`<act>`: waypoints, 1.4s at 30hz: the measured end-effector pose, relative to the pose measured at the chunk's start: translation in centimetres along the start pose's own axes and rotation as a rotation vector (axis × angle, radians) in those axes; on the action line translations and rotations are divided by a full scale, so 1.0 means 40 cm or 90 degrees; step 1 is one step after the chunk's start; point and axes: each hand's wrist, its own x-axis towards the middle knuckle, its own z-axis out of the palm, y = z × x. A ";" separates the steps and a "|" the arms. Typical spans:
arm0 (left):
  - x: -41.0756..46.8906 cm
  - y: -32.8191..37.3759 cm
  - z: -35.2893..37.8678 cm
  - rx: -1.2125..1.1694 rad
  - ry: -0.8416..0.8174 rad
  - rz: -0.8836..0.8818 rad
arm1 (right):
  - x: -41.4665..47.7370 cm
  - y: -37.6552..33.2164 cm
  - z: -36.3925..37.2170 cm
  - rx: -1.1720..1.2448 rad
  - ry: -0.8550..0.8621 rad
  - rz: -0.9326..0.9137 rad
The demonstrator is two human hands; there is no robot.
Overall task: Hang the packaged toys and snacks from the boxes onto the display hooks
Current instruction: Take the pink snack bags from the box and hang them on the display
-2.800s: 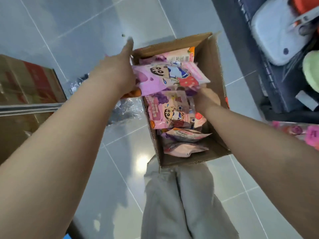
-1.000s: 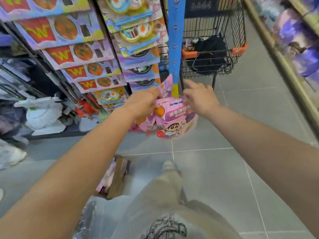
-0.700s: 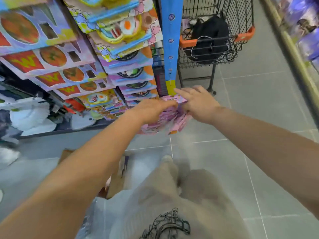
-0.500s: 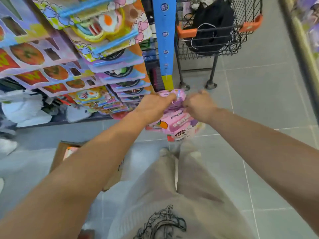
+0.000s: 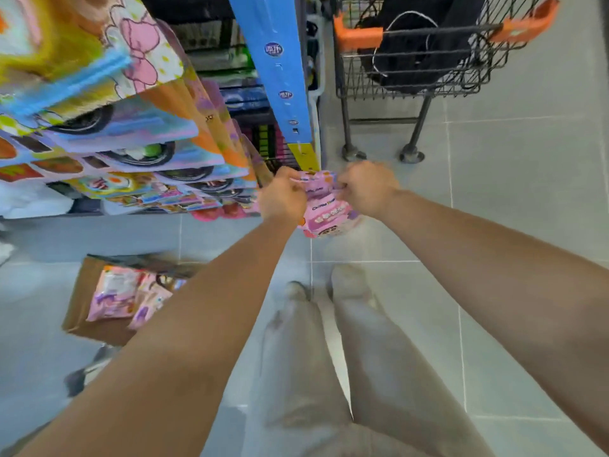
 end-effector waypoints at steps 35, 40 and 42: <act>0.249 0.025 0.160 -0.047 0.124 -0.236 | 0.305 0.085 0.101 0.096 0.004 0.159; 0.216 -0.012 0.161 -0.085 0.099 -0.136 | 0.308 0.074 0.114 0.110 -0.025 0.182; 0.194 -0.026 0.142 -0.087 0.077 -0.093 | 0.294 0.069 0.113 0.100 -0.015 0.178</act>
